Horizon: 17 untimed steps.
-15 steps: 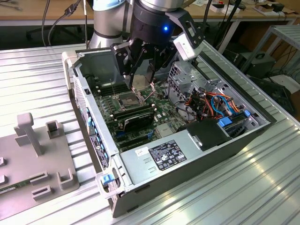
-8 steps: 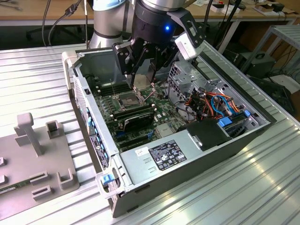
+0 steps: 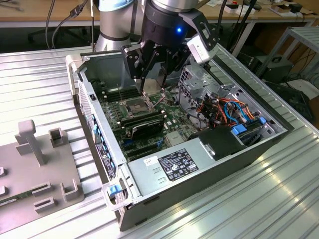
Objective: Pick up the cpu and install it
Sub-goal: 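Pick up the cpu and move it towards the insertion slot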
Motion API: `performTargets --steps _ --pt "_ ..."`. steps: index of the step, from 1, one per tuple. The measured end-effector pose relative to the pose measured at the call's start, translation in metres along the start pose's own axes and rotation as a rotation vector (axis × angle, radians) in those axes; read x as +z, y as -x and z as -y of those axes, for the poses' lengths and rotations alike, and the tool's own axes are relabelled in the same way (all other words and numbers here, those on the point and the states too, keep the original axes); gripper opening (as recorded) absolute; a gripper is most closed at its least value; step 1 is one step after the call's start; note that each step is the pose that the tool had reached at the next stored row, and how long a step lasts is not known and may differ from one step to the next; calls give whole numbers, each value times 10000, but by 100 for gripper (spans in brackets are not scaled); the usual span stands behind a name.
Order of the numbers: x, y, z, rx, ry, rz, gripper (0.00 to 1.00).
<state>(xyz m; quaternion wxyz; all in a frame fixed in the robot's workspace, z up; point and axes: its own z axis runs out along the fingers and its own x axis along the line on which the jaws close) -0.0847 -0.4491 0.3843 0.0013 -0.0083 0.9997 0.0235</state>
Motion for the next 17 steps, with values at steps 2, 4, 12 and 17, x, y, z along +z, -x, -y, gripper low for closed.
performTargets --steps 2,4,12,17 --pt "11 3 -3 1 -1 0 55" --pt "32 8 -11 -1 -1 0 55" --pt "84 14 -103 -1 4 0 55" --pt "97 16 -164 0 34 0 55"
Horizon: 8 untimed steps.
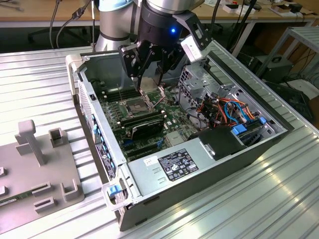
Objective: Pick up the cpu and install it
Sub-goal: 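Pick up the cpu and move it towards the insertion slot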
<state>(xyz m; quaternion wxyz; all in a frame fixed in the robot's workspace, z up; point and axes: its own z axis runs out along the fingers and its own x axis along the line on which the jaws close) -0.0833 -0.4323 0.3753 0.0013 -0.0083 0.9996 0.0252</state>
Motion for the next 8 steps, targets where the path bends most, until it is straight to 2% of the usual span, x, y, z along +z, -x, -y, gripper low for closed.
performTargets --steps 8 --pt "10 4 -47 -2 52 1 55"
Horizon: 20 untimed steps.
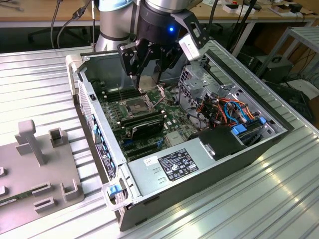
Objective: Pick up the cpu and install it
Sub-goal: 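Pick up the cpu and move it towards the insertion slot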
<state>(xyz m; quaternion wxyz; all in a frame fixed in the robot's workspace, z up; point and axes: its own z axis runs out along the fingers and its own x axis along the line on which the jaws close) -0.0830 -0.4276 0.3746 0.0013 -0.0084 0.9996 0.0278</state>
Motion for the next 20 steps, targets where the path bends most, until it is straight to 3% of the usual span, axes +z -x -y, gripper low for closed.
performTargets --steps 10,20 --pt "10 1 -13 2 5 1 55" --pt "82 8 -70 2 6 1 55"
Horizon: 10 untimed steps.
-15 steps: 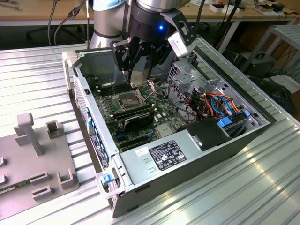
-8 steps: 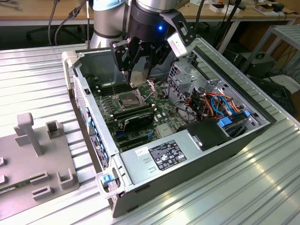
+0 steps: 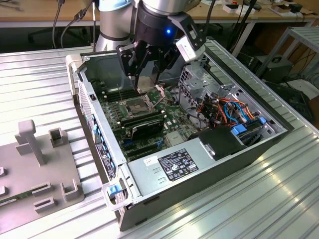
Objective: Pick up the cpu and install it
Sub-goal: 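Pick up the cpu and move it towards the insertion slot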
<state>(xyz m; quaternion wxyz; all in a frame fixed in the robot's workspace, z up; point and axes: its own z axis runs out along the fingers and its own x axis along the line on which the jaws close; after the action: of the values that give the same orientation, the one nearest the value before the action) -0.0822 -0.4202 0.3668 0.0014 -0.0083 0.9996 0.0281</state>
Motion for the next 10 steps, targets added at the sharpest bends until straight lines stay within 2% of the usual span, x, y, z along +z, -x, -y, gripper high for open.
performTargets --steps 5,10 --pt "22 4 -41 -1 3 -1 55" --pt "24 4 -54 0 4 -1 55"
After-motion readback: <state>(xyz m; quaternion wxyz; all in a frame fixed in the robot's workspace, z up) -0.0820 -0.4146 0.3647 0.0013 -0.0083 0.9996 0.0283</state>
